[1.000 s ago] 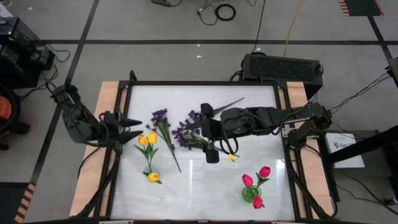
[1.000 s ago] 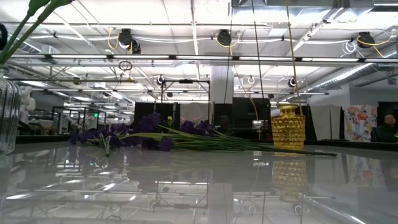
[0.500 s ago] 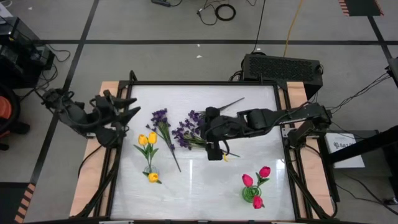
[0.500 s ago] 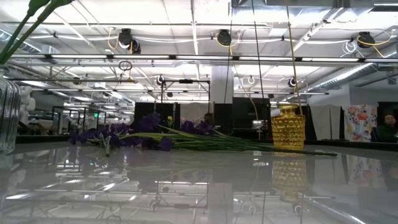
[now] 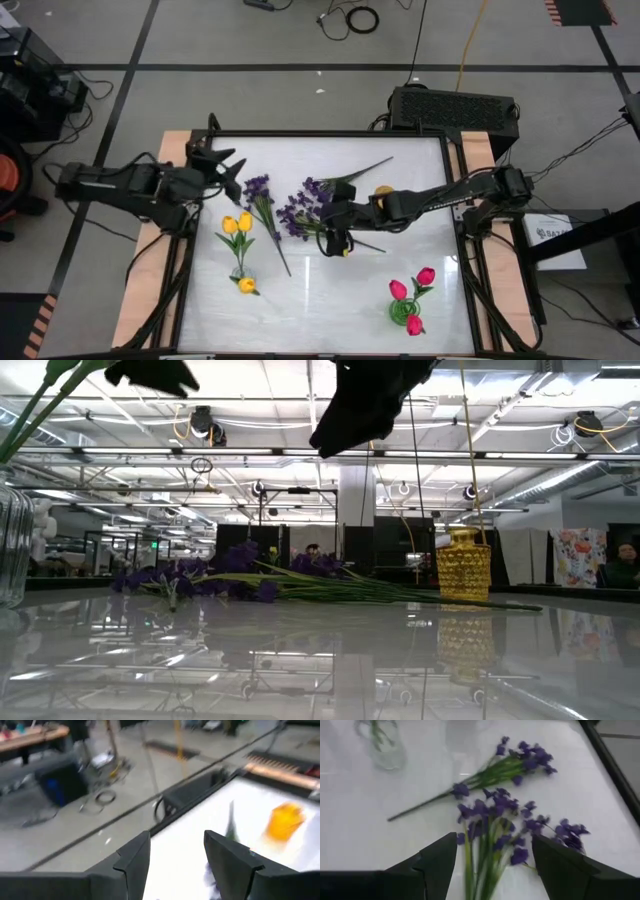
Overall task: Sort flowers into vase by color
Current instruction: Put the top left purple flowers into the yellow vase
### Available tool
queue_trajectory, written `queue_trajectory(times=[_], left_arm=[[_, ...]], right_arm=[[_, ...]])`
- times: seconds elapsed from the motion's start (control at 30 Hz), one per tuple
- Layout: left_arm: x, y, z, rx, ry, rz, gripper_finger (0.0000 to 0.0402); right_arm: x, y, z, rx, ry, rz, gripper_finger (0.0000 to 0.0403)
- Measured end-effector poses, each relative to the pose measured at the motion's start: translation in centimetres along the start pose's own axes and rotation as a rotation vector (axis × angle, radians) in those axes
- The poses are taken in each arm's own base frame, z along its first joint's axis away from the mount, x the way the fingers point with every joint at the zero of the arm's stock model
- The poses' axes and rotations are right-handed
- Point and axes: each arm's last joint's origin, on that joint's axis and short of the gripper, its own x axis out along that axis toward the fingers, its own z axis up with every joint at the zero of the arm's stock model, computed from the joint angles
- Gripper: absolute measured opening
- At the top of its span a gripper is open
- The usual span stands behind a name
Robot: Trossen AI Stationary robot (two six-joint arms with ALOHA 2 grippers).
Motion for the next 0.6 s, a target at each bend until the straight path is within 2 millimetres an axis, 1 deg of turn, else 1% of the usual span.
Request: queue_trajectory(times=[0.13, 0.2, 0.3, 0.43, 0.6], left_arm=[[1.1, 0.6, -0.9, -0.018, 0.113, 0.05, 0.0191], [1.7, 0.5, -1.6, -0.032, 0.163, 0.049, 0.0191], [3.2, 0.4, -2.9, -0.057, 0.25, 0.054, 0.0191], [5.1, 0.7, -4.9, -0.092, 0.34, 0.136, 0.0191], [6.6, 1.3, -6.8, -0.169, 0.431, 0.186, 0.0191]], right_arm=[[0.0, -0.1, 0.1, 0.028, -0.015, -0.033, 0.0251], [0.0, -0.1, 0.2, 0.032, -0.03, -0.029, 0.0251], [0.0, 0.0, 0.6, 0.022, -0.071, -0.022, 0.0251], [0.0, -0.3, 1.1, 0.023, -0.111, -0.024, 0.0251], [0.1, -0.5, 1.2, 0.028, -0.119, -0.028, 0.0251]])
